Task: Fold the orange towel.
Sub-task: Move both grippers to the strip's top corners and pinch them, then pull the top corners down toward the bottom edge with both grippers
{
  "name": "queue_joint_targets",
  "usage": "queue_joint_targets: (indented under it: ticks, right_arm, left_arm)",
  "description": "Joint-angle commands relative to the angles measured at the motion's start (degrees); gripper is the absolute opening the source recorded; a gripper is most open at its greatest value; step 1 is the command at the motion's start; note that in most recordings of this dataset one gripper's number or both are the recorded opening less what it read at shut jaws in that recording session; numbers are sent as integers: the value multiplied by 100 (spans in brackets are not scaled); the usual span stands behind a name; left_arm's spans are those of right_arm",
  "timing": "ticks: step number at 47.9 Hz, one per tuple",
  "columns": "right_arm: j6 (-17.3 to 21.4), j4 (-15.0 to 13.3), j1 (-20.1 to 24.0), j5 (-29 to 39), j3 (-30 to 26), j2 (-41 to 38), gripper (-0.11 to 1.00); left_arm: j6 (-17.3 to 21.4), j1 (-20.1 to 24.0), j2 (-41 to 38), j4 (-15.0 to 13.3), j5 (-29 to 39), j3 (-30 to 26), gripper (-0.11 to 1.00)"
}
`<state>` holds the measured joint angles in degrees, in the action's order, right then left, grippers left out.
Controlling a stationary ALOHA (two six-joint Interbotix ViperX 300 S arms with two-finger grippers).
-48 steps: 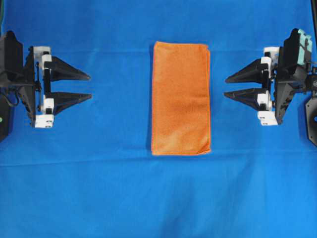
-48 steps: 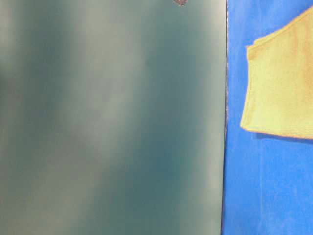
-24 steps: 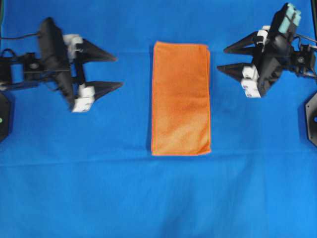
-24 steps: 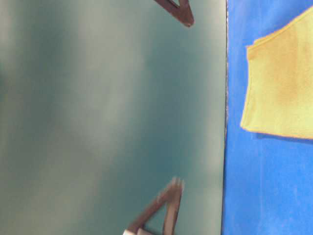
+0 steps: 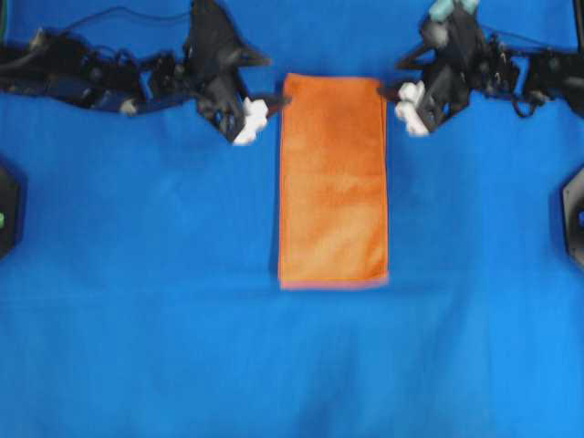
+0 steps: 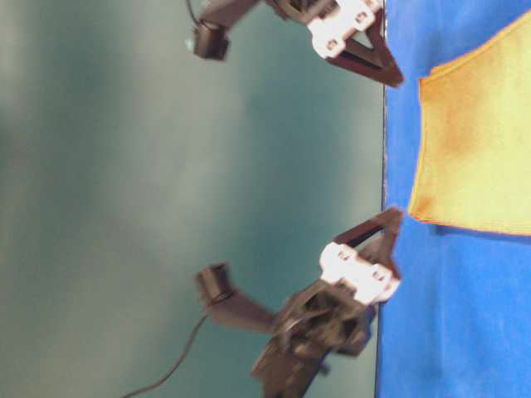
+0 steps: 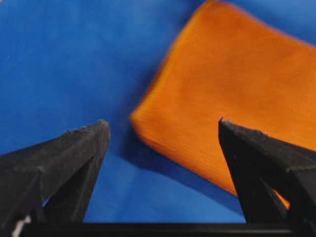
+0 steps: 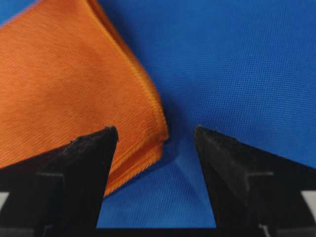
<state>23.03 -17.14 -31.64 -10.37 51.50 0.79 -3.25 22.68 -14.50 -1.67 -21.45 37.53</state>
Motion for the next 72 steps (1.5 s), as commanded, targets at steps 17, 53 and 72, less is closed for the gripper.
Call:
queue_joint_targets:
  ticks: [17,53,72]
  right_arm:
    - [18,9,-141,-158,-176,-650,65]
    - [18,0,18,-281,-149,-589,4]
    - [-158,-123,-369,-237,-439,-439,4]
  left_arm:
    - [9,211,-703,9,-79,-545,89]
    - [563,53,-633,18,-26,-571,4]
    - [782,510,-475,18,0,-686,4]
